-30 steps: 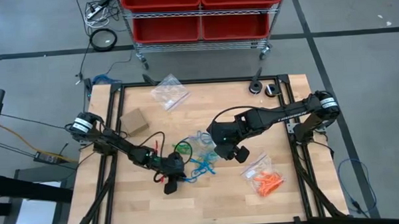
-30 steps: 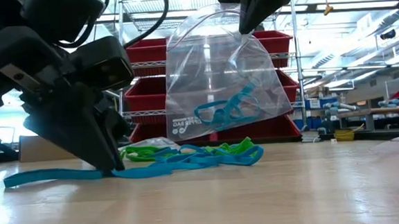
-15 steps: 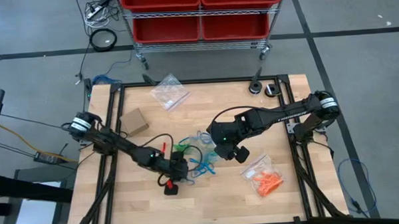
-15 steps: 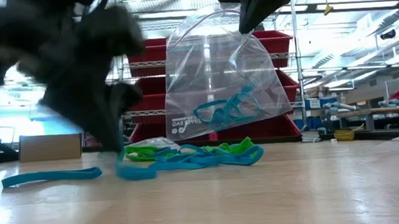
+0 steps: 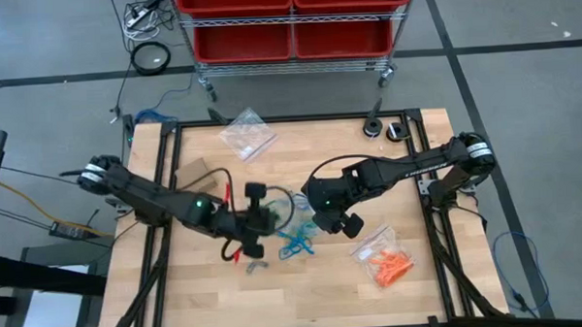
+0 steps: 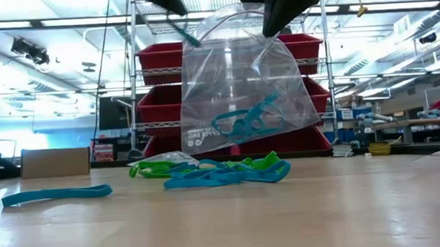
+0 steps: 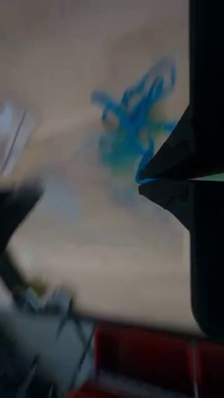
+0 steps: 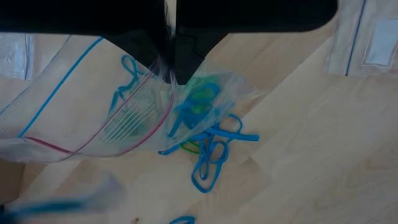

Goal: Sort rubber bands
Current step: Put the blue rubber band into the transparent zip bag

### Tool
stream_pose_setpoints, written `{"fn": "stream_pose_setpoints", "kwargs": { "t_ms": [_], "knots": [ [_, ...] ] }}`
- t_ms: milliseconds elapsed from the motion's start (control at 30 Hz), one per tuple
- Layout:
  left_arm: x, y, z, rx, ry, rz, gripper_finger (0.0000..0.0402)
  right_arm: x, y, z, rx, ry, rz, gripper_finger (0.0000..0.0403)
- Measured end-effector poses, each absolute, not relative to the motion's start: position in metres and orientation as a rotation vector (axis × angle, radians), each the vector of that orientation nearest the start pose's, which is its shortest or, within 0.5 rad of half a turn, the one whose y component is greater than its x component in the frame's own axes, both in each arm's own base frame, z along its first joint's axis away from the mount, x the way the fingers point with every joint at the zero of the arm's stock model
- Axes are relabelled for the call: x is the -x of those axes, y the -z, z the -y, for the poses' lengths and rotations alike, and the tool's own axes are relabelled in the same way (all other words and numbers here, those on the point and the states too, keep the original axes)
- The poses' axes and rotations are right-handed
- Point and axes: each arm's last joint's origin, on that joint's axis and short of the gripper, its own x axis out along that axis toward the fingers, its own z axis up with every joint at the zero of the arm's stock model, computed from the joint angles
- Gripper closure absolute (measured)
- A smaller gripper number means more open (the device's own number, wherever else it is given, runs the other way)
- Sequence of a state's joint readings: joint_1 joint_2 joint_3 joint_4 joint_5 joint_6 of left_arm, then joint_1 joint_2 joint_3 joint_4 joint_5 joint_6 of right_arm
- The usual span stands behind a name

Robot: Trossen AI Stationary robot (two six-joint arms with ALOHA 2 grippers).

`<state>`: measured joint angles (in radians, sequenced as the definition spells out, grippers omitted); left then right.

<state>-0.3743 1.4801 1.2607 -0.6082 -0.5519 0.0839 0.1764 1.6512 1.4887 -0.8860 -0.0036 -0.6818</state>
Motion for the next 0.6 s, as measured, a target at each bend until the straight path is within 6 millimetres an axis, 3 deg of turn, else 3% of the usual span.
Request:
{"fn": "stream_pose_setpoints", "kwargs": {
  "t_ms": [300,600],
  "knots": [
    [-0.312,-0.331,0.069,-0.507,-0.265,-0.617,0.0400,-0.336,-0.302,-0.060,0.713,-0.518,-0.950,0.0403],
    [-0.319,-0.339,0.056,-0.488,-0.245,-0.573,0.0400,-0.336,-0.302,-0.060,0.716,-0.520,-0.950,0.0403]
  ]
}}
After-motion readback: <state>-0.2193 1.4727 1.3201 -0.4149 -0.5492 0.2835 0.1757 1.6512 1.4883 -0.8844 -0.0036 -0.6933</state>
